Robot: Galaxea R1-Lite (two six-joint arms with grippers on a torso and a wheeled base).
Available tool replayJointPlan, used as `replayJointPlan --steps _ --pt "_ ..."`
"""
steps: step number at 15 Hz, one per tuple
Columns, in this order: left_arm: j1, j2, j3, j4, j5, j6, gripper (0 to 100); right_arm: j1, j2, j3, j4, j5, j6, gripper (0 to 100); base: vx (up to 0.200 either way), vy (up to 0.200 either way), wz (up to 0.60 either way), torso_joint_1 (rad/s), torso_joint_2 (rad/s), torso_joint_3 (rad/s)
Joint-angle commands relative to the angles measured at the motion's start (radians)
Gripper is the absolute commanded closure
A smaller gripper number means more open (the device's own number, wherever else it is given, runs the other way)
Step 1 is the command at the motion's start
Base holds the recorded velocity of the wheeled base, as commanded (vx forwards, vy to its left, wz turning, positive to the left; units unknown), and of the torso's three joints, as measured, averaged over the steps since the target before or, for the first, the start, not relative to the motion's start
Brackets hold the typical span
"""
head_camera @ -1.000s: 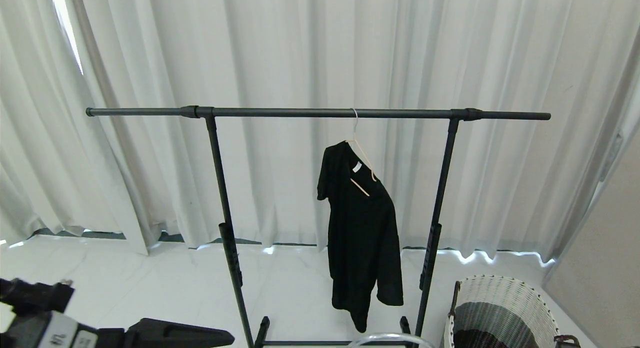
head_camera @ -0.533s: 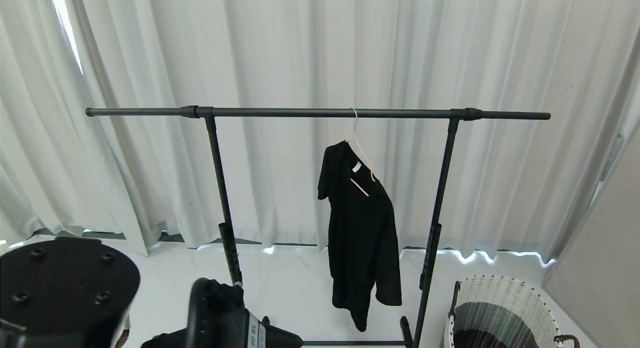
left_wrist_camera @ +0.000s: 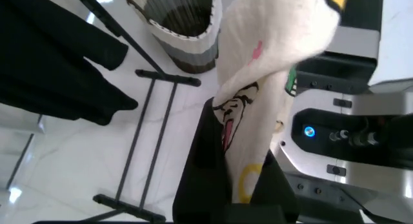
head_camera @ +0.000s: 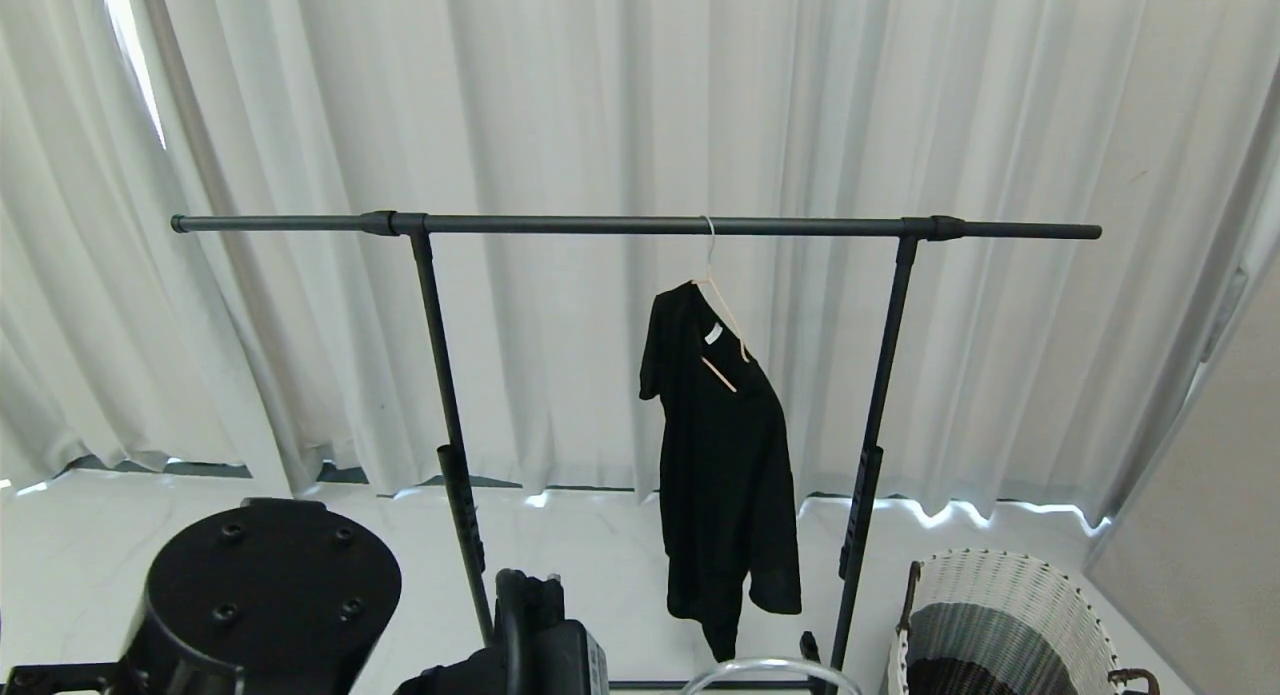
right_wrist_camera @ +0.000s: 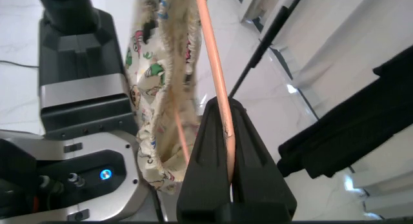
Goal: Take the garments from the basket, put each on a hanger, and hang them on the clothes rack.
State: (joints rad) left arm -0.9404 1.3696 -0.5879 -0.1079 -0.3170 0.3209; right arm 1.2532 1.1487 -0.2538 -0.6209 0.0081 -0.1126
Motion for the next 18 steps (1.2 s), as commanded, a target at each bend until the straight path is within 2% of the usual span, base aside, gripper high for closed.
replayJointPlan --steps 1,2,3,6,8,11,14,16,18 --pt "0.002 0.008 0.014 -0.003 0.001 -0.002 100 0.002 -0.004 0.002 -0.002 0.003 -0.001 100 0.000 0.000 0.00 0.000 0.00 0.000" --pt "0.002 0.003 0.016 -0.003 0.001 -0.002 100 0.002 -0.007 0.004 -0.002 0.001 -0.007 100 0.000 0.000 0.00 0.000 0.00 0.000" --pt "0.005 0.003 0.016 -0.003 0.003 -0.002 100 0.000 -0.007 0.007 -0.002 0.000 -0.015 0 0.000 0.000 0.00 0.000 0.00 0.000" --pt "0.008 0.003 0.017 -0.003 0.047 -0.002 100 0.000 -0.006 0.008 -0.002 -0.020 -0.021 0 0.000 0.000 0.00 0.000 0.00 0.000" --pt "0.011 -0.004 0.051 -0.003 0.134 -0.003 100 -0.001 -0.011 0.013 -0.002 -0.088 -0.021 0 0.000 0.000 0.00 0.000 0.00 0.000" --pt "0.068 -0.055 0.106 -0.003 0.257 -0.005 100 -0.005 -0.026 0.053 0.000 -0.100 -0.021 0 0.000 0.000 0.00 0.000 0.00 0.000" --pt "0.126 -0.098 0.082 -0.049 0.265 -0.016 100 -0.006 0.000 0.082 0.003 -0.089 0.010 0 0.000 0.000 0.00 0.000 0.00 0.000" --pt "0.164 -0.112 0.082 -0.142 0.265 -0.016 100 -0.006 0.060 0.062 0.003 -0.089 0.128 0 0.000 0.000 0.00 0.000 0.00 0.000" --pt "0.177 -0.138 0.080 -0.173 0.263 -0.017 100 -0.017 0.152 -0.041 0.003 -0.097 0.335 0 0.000 0.000 0.00 0.000 0.00 0.000"
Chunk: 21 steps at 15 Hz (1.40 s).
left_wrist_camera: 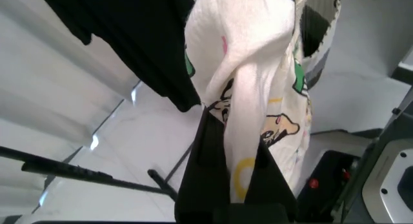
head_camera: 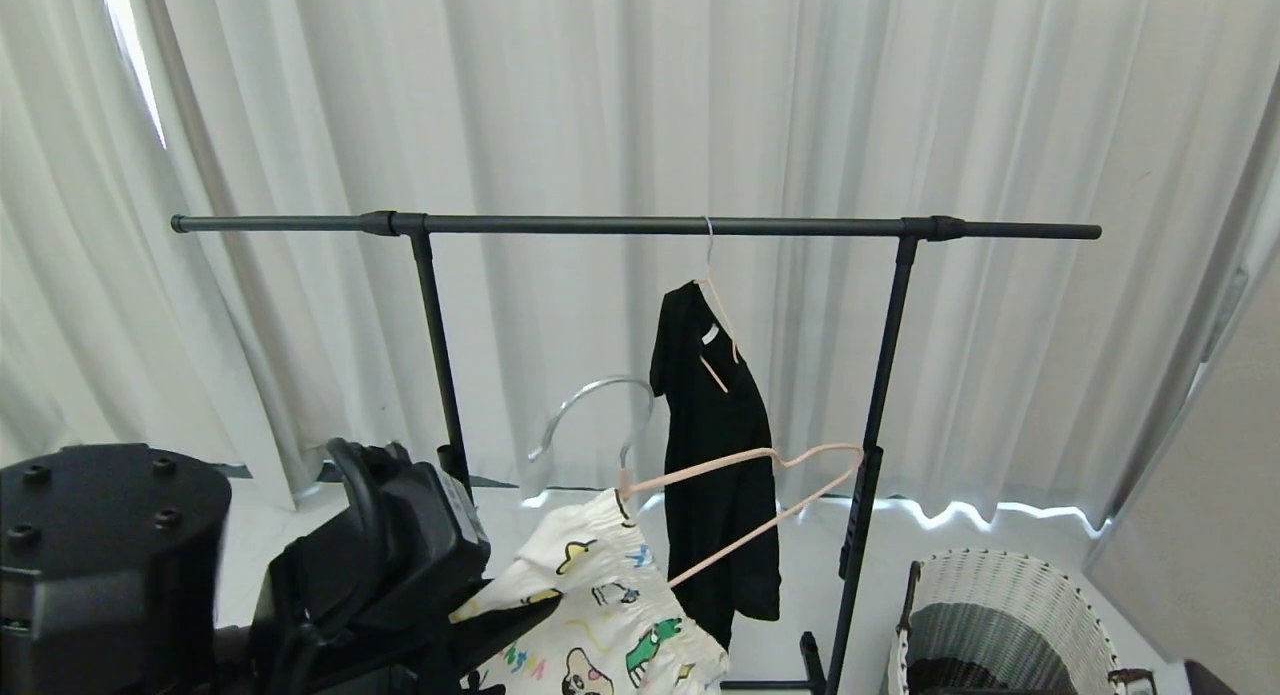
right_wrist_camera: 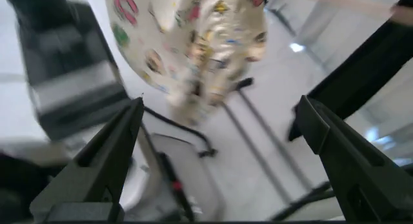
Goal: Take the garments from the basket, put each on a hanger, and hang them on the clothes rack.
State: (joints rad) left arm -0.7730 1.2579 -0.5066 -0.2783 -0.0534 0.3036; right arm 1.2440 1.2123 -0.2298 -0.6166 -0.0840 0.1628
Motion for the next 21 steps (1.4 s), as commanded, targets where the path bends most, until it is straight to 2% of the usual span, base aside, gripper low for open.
replayJointPlan --steps 1,4,6,9,12,14,21 --pt "0.009 -0.046 0.002 -0.002 -0.002 0.000 100 -0.028 0.145 -0.125 -0.002 -0.011 0.141 0 0.000 0.000 0.00 0.000 0.00 0.000" --pt "0.008 -0.094 0.002 -0.002 -0.003 0.003 100 -0.141 0.283 -0.194 -0.014 -0.013 0.173 0 0.000 0.000 0.00 0.000 0.00 0.000" --pt "0.006 -0.112 0.003 -0.002 -0.017 0.005 100 -0.183 0.380 -0.244 -0.074 -0.014 0.172 0 0.000 0.000 0.00 0.000 0.00 0.000" --pt "0.003 -0.112 0.000 -0.002 -0.031 0.006 100 -0.160 0.503 -0.299 -0.153 -0.089 0.167 0 0.000 0.000 0.00 0.000 0.00 0.000" --pt "0.006 -0.109 0.002 -0.002 -0.029 0.003 100 -0.067 0.527 -0.289 -0.163 -0.092 0.169 0 0.000 0.000 0.00 0.000 0.00 0.000" --pt "0.006 -0.110 0.008 -0.002 -0.029 0.003 100 -0.043 0.546 -0.279 -0.163 -0.094 0.164 0 0.000 0.000 0.00 0.000 0.00 0.000" --pt "0.004 -0.117 0.019 -0.002 -0.031 0.008 100 -0.087 0.632 -0.272 -0.163 -0.224 0.087 0 0.000 0.000 0.00 0.000 0.00 0.000"
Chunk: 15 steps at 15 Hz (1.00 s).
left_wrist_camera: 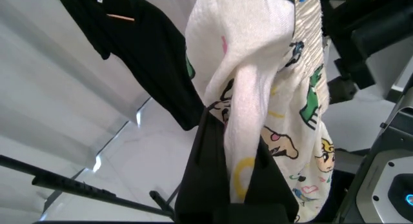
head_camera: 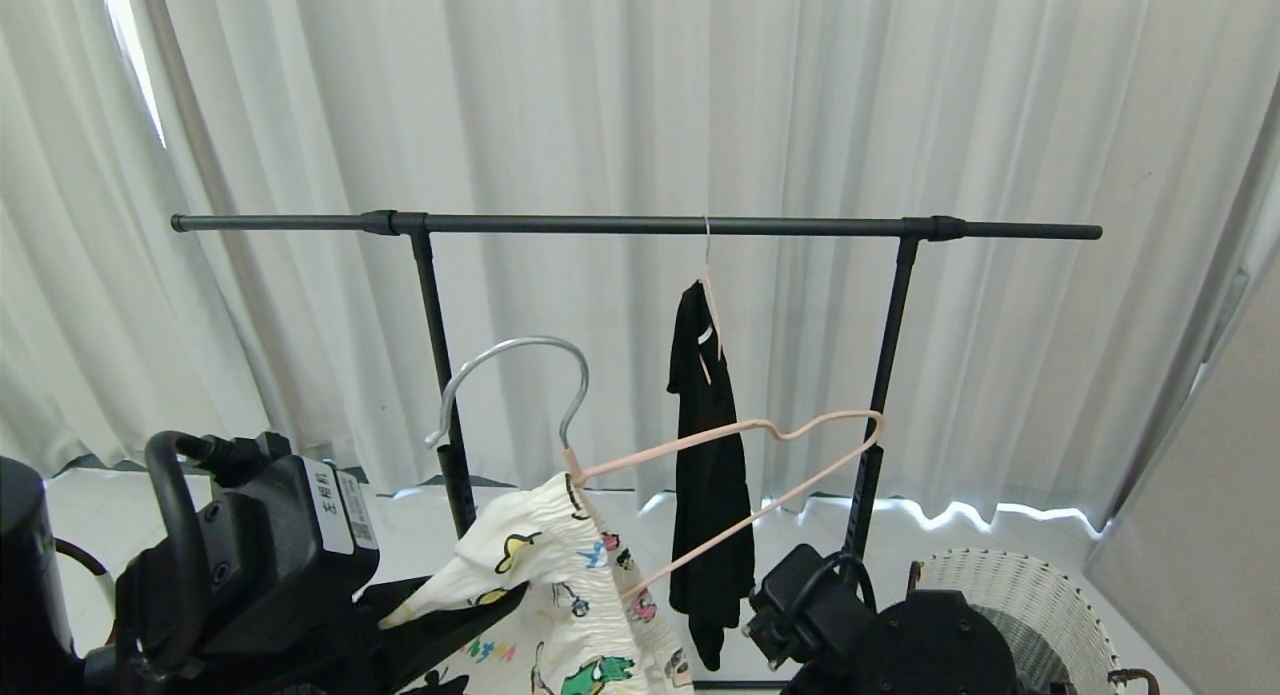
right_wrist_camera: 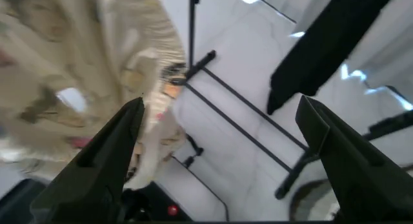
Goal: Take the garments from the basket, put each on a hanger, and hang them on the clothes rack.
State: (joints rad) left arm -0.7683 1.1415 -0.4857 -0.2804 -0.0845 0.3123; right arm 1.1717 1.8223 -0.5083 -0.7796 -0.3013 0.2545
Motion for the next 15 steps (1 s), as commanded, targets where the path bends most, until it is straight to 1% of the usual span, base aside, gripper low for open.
replayJointPlan --steps 1,2,6,11,12,15 --pt "0.000 0.000 -0.001 0.000 0.000 0.001 100 -0.037 0.031 0.019 0.000 -0.032 -0.021 0 0.000 0.000 0.00 0.000 0.00 0.000" --pt "0.000 0.000 -0.001 0.000 0.000 0.001 100 -0.052 0.035 0.030 0.000 -0.047 -0.034 0 0.000 0.000 0.00 0.000 0.00 0.000" --pt "0.001 -0.002 -0.001 0.000 0.000 0.001 100 -0.176 0.034 0.056 0.000 -0.098 -0.096 0 0.000 0.000 0.00 0.000 0.00 0.000" --pt "0.001 0.000 0.006 0.000 0.002 0.002 100 -0.274 0.014 0.056 0.000 -0.105 -0.132 0 0.000 0.000 0.00 0.000 0.00 0.000" --pt "0.001 0.000 0.007 0.000 0.002 0.002 100 -0.282 0.011 0.056 0.000 -0.105 -0.135 0 0.000 0.000 0.00 0.000 0.00 0.000" --pt "0.012 -0.003 0.062 0.000 0.003 0.004 100 -0.340 -0.014 0.057 0.000 -0.105 -0.155 0 0.000 0.000 0.00 0.000 0.00 0.000"
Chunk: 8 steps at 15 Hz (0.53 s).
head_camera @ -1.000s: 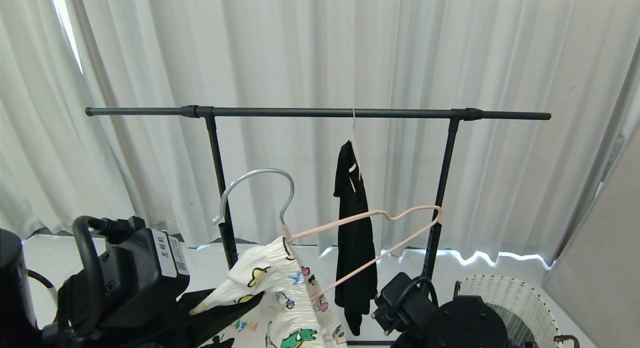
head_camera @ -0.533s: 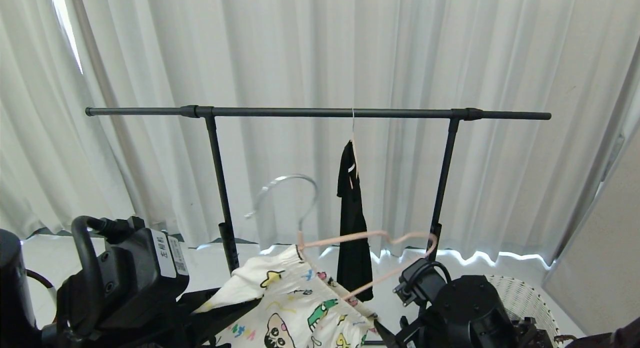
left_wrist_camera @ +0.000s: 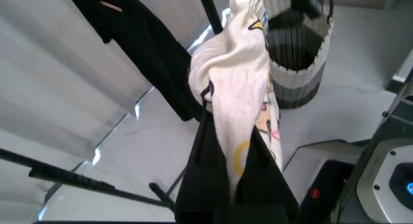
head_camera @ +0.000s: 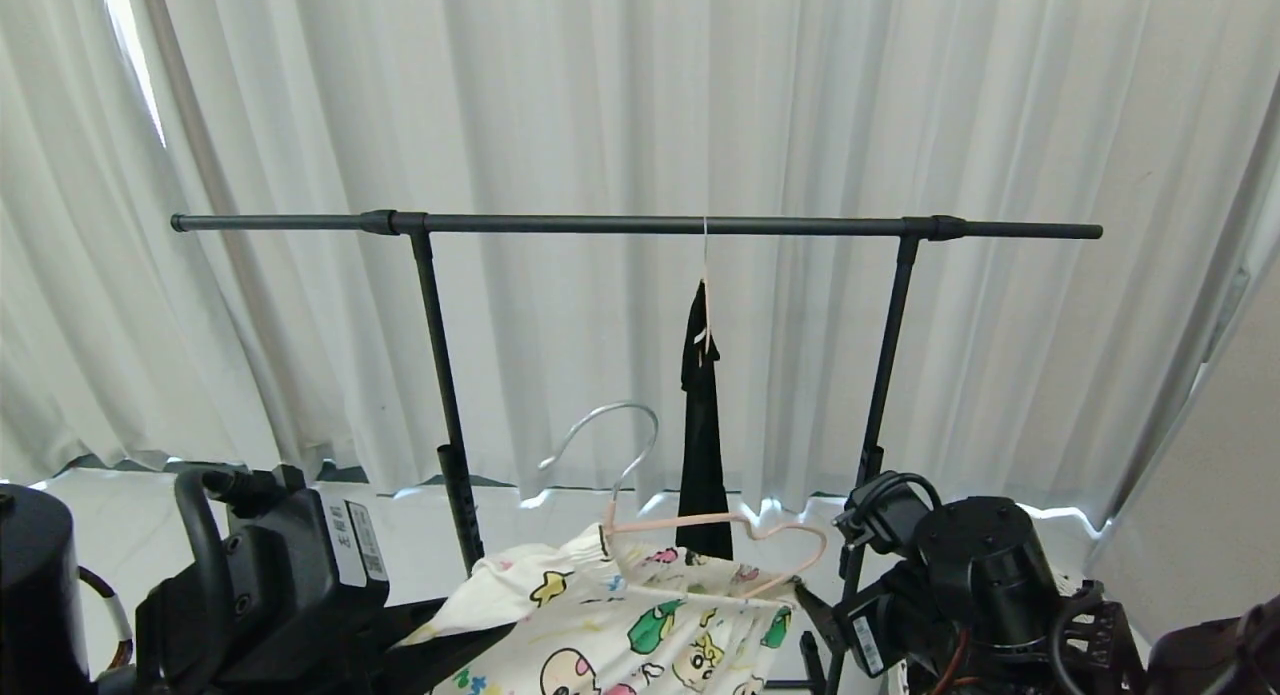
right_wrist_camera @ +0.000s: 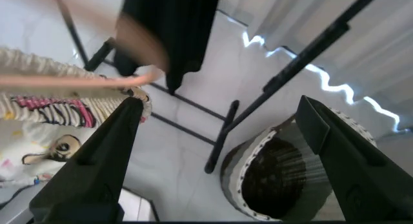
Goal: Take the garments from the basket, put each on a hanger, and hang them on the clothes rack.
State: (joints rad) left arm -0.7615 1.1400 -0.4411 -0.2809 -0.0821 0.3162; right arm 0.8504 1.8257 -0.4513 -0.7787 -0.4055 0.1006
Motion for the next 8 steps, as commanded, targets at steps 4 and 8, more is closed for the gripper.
replayJointPlan --steps 4,8 --pt "0.030 -0.023 0.074 0.000 0.005 0.003 100 -0.056 -0.048 -0.001 -0.001 0.028 -0.039 0 0.000 0.000 0.00 0.000 0.00 0.000" --pt "0.034 0.044 0.131 0.003 0.068 0.027 100 -0.071 -0.102 -0.009 -0.001 0.085 -0.104 0 0.000 0.000 0.00 0.000 0.00 0.000"
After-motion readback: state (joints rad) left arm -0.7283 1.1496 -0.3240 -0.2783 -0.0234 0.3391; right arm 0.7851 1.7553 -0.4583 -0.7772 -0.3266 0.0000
